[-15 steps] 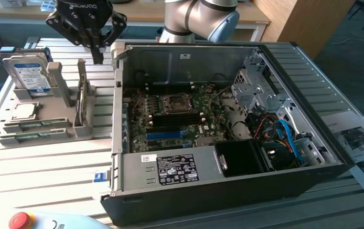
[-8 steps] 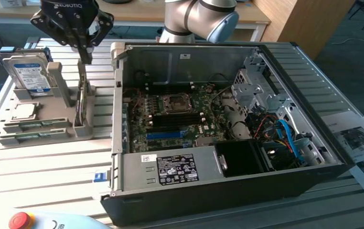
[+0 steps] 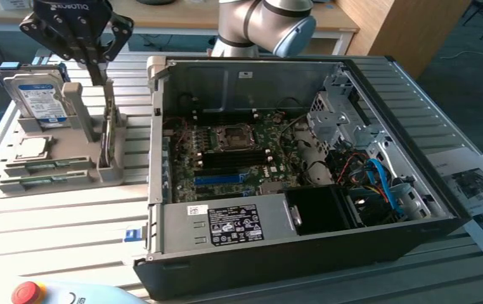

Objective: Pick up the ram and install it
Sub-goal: 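Reach for the ram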

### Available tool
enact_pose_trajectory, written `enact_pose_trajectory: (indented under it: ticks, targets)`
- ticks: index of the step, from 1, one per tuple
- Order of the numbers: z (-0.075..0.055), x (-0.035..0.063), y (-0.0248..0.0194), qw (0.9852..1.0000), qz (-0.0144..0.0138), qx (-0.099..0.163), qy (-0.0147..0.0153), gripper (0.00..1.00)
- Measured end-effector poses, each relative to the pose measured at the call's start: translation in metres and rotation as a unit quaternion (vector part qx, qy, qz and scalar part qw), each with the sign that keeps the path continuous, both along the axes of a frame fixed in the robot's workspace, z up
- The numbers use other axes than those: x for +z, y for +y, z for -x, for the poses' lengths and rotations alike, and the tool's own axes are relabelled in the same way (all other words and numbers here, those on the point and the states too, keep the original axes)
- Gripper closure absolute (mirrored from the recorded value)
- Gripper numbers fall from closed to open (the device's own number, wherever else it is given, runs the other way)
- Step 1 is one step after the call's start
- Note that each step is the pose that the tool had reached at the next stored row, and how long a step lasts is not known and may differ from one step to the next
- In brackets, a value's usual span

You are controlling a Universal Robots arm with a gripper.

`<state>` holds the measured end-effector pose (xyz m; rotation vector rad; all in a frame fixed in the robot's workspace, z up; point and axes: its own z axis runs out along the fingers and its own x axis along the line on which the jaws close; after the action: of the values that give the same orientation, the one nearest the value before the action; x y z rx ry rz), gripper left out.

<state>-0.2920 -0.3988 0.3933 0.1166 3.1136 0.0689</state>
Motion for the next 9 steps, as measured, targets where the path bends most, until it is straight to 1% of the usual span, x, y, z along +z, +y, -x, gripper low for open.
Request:
enact_pose_trajectory:
  ticks: [9]
  targets:
    - [0.023, 0.0, 0.0, 1.0, 0.0, 0.0, 0.0001, 0.89]
